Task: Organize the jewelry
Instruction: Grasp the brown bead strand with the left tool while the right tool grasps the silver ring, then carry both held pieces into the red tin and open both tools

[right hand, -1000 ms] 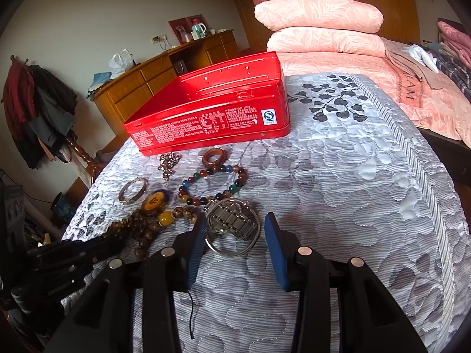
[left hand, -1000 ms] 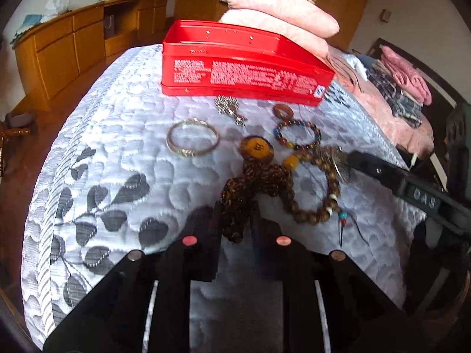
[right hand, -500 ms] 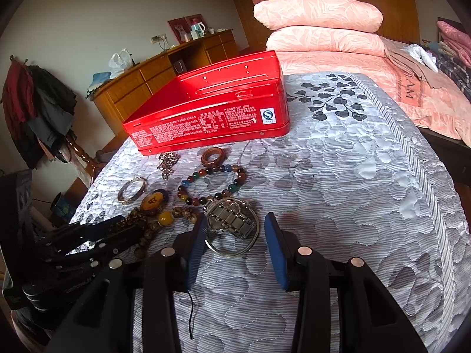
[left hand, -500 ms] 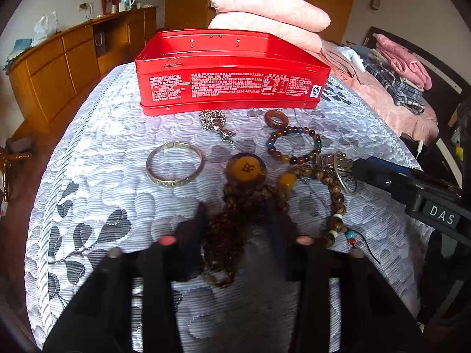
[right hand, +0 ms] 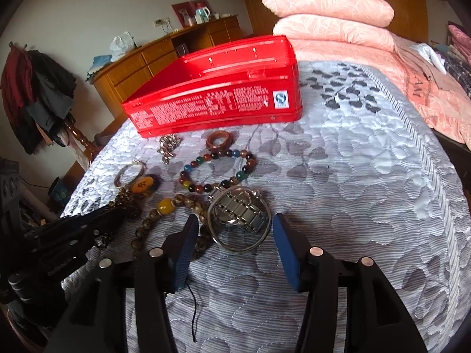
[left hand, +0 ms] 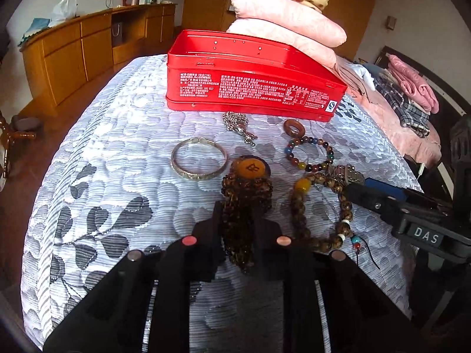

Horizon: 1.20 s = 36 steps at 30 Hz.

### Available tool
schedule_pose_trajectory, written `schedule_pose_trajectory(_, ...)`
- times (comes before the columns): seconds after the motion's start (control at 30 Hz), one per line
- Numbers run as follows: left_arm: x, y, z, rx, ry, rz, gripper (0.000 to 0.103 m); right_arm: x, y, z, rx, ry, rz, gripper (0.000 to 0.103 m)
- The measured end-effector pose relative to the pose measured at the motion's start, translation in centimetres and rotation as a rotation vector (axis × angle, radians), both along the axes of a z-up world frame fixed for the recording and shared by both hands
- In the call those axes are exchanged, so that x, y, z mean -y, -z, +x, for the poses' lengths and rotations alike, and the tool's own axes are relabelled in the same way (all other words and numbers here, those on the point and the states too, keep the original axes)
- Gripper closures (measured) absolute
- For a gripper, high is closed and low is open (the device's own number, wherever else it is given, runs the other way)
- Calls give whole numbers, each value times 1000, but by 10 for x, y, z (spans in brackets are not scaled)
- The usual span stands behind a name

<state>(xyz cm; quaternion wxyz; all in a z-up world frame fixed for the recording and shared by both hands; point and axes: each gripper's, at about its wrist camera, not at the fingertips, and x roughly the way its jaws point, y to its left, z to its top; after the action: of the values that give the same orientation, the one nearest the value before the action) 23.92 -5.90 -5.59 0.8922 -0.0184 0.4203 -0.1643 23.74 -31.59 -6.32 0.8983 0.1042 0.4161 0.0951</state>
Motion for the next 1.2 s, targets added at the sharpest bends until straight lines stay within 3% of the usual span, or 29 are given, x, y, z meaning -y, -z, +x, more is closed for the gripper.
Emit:
schedule_pose_trajectory(0.2,1,2,3,-2,0,0,85,-4,0,8,-8,-12,-23,48)
schedule_pose_trajectory(0.33,1,2,3,-1,0,-3,85,-8,0,7,-5,-5,-49,56)
schedule_pose_trajectory(0.6,-3,-2,-1,15,-3,-23,85,-2,-12,-9,63,24,-69,57)
schedule_pose_trajectory(1.2,-15,-43,-12,129,-12,-100,87,9,-41,-14,142,40,-63,57)
